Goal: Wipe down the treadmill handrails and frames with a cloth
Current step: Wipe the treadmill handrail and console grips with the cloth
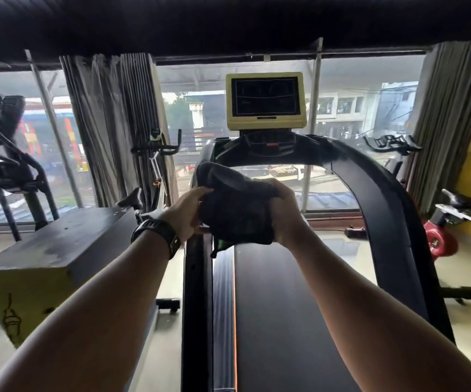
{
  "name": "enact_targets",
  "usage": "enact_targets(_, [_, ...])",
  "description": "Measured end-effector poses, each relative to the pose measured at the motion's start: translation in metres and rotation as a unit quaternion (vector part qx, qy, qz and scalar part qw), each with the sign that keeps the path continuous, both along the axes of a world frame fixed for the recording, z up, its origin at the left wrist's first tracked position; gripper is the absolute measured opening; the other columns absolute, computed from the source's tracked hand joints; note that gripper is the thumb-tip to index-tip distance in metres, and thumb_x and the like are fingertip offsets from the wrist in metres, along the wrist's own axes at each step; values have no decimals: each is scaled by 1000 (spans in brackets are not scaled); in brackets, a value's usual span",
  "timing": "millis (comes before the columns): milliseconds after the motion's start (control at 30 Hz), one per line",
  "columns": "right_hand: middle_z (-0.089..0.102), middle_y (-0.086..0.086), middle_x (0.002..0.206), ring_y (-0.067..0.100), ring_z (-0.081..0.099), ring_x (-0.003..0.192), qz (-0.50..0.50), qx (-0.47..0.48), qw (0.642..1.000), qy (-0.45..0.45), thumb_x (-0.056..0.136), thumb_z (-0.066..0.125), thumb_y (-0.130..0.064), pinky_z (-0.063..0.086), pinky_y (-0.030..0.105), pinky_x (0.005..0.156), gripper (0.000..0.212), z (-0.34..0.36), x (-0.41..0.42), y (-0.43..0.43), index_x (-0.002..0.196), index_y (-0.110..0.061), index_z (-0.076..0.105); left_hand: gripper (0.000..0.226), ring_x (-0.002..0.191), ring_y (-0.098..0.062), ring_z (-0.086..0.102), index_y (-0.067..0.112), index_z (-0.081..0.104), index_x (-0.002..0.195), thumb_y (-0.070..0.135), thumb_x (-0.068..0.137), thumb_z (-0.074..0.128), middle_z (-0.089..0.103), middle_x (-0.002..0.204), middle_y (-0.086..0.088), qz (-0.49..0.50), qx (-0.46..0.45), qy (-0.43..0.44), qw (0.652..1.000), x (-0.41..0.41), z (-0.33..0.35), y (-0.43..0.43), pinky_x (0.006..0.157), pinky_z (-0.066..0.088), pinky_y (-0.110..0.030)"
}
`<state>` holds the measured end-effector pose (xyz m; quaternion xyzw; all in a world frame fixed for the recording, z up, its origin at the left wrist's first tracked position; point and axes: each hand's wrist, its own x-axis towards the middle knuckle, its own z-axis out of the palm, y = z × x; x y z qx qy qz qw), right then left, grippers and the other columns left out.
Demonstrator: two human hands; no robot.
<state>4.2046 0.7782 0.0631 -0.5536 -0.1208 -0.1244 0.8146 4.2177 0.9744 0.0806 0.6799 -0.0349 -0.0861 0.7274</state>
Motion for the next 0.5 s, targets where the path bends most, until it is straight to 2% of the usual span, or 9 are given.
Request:
enact_targets(67, [62,18,89,26,59,79,-19,-40,999,-28,76,58,-6,50,32,66,20,-2,29,-10,93,2,65,46,105,-31,68,22,64,125,52,94,51,70,120,-11,24,-39,-3,999,30,4,-12,89,53,-53])
enact_targets(133, [67,23,91,24,62,81,-44,-91,992,-73,74,56,0,51,31,67,25,-7,60,-18,94,7,69,58,102,-32,69,24,66,120,68,89,46,72,115,-11,30,-99,-2,995,60,9,-21,81,54,-45])
enact_targets(200, [69,24,99,24,63,88,-36,-133,985,-102,69,55,-4,51,30,71,34,-13,93,-21,97,3,74,61,103,-31,70,25,71,114,74,85,48,73,112,-9,22,-127,-5,992,88,11,-27,87,53,-46])
enact_targets(233, [70,23,100,26,63,91,-13,-132,987,-95,70,56,-6,50,31,73,34,-14,110,-22,96,1,75,51,99,-29,71,25,75,105,66,86,54,75,107,-8,31,-117,-17,993,100,12,-31,87,54,-44])
enact_targets(300, [72,18,92,27,65,86,40,-128,990,-45,83,59,-14,49,33,73,23,-15,143,-20,92,-3,77,24,83,-26,71,20,74,94,41,84,66,73,94,-9,75,-87,-47,992,129,9,-35,74,55,-37])
enact_targets(367, [70,12,76,25,64,72,61,-147,987,-5,89,63,-33,47,32,67,28,-16,179,-19,76,-11,75,15,69,-26,65,20,69,91,19,76,67,67,83,-10,138,-76,-83,984,165,3,-35,63,51,-32])
enact_targets(400, [69,9,72,23,62,67,64,-162,985,6,84,68,-40,45,31,63,29,-15,196,-19,74,-13,70,16,64,-25,61,20,68,87,10,75,63,64,77,-9,153,-75,-100,980,182,2,-34,60,49,-31])
enact_targets(433, [69,8,74,21,63,66,73,-176,982,12,78,74,-41,45,31,60,29,-13,215,-19,81,-13,66,19,61,-23,58,19,67,85,4,77,59,62,72,-7,165,-73,-110,977,198,4,-33,57,46,-29])
enact_targets(500, [74,11,91,26,71,74,128,-212,968,45,72,85,-38,53,35,62,52,-5,258,-18,108,-15,55,30,57,-21,54,19,68,87,-5,78,52,60,69,-5,180,-79,-112,974,235,9,-31,52,44,-27])
